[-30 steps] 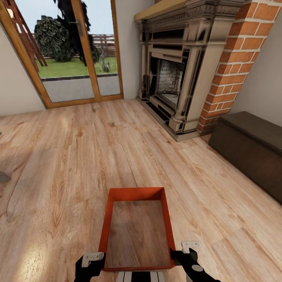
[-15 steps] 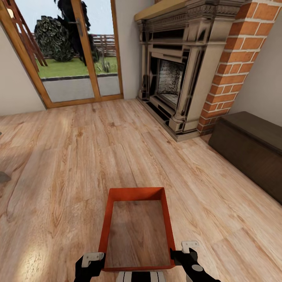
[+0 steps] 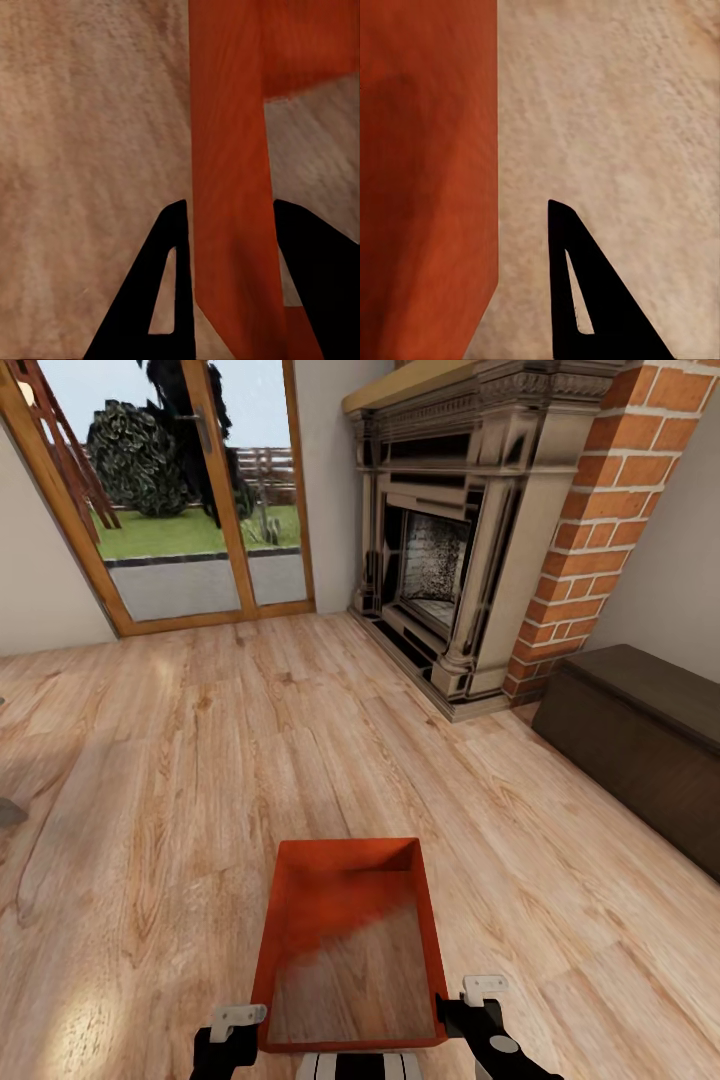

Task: Move the two storage containers from the living room to the garage. In the garage, place one container on the floor and stack the other container on top of it (either order is fine).

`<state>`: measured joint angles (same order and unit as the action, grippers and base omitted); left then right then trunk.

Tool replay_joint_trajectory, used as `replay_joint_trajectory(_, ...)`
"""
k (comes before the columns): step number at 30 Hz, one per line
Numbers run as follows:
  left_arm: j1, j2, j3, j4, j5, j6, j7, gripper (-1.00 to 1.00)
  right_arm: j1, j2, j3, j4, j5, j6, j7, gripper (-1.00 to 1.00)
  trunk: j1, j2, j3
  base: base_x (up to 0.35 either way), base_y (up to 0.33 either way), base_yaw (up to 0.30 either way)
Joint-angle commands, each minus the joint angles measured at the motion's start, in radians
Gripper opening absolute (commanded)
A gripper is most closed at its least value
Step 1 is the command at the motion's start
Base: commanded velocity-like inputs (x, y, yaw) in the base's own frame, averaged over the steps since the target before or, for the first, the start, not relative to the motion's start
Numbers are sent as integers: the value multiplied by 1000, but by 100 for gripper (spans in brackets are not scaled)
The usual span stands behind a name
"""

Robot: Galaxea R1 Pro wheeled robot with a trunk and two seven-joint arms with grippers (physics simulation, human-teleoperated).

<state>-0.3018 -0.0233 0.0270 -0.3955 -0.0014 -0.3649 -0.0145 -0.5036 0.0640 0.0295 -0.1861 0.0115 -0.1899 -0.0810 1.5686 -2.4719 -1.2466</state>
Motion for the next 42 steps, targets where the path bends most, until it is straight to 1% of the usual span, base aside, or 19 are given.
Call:
replay_joint_trajectory(1,0,0,8,1,4,-2,2,-100,0,0,1,2,-1,-3,-7,-100,16,0,-1,0,0,0)
replay_joint_trajectory(42,0,0,8,1,6,-8,2,-100,0,0,0,2,-1,-2,-8,-100,16,0,-1,0,0,0)
